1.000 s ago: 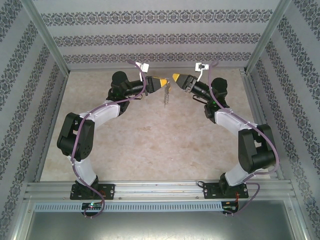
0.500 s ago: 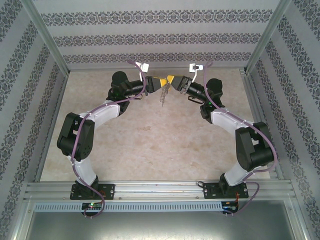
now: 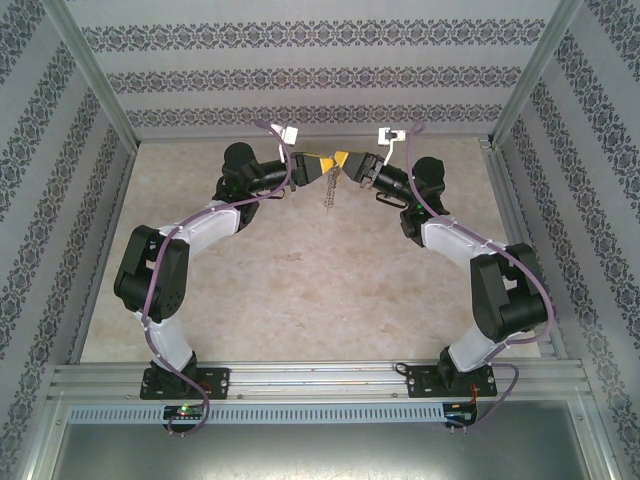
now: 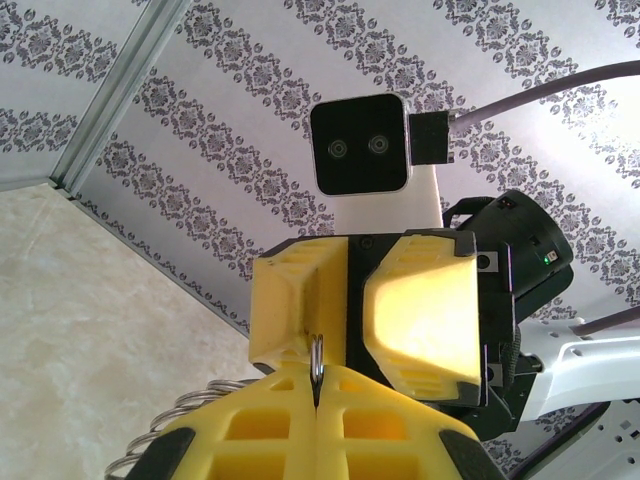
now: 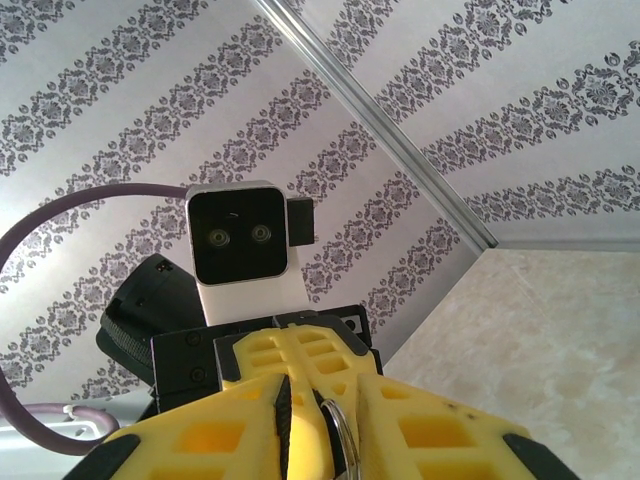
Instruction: Put the keys on the keyring
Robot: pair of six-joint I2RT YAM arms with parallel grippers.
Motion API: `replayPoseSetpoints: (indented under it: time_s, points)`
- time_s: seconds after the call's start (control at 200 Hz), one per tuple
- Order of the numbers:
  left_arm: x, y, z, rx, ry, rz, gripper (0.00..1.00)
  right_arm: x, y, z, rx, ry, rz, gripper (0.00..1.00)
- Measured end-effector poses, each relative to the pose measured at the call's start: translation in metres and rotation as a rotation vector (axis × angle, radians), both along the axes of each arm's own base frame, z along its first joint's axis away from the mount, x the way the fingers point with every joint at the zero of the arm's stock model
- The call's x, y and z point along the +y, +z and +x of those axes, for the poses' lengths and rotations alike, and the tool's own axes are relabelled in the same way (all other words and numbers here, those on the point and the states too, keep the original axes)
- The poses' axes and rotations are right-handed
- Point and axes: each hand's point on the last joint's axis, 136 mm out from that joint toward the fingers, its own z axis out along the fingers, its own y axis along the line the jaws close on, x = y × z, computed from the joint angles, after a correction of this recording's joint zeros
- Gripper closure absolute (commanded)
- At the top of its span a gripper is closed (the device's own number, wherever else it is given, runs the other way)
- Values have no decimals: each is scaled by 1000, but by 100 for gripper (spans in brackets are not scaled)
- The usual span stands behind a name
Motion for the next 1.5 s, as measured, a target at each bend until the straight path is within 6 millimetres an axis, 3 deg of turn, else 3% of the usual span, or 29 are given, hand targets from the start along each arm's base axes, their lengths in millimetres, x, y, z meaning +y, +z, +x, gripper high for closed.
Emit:
replayPoseSetpoints:
  time_s: [0.19, 0.48, 0.67, 0.819, 1.014, 1.284, 1.499]
  points:
    - [0, 0, 0, 0, 0, 0, 100, 1, -4, 1, 8, 3, -3, 72]
    - [0, 0, 0, 0, 1, 0, 100, 1, -10, 1, 16, 8, -4, 79]
    - [1, 0, 2, 1, 11, -2, 100, 1, -8, -1, 2, 14, -1, 100]
    - [0, 0, 2, 2, 10, -2, 100, 1, -8, -2, -4, 18, 0, 100]
    - [0, -1, 3, 0, 13, 6, 77, -3, -9, -1, -4, 23, -6, 100]
    - [13, 3, 17, -14, 50, 38, 67, -24, -15, 11, 21, 15, -52, 100]
    - [21, 13, 26, -30, 52, 92, 63, -28, 3, 14, -29, 56, -108, 100]
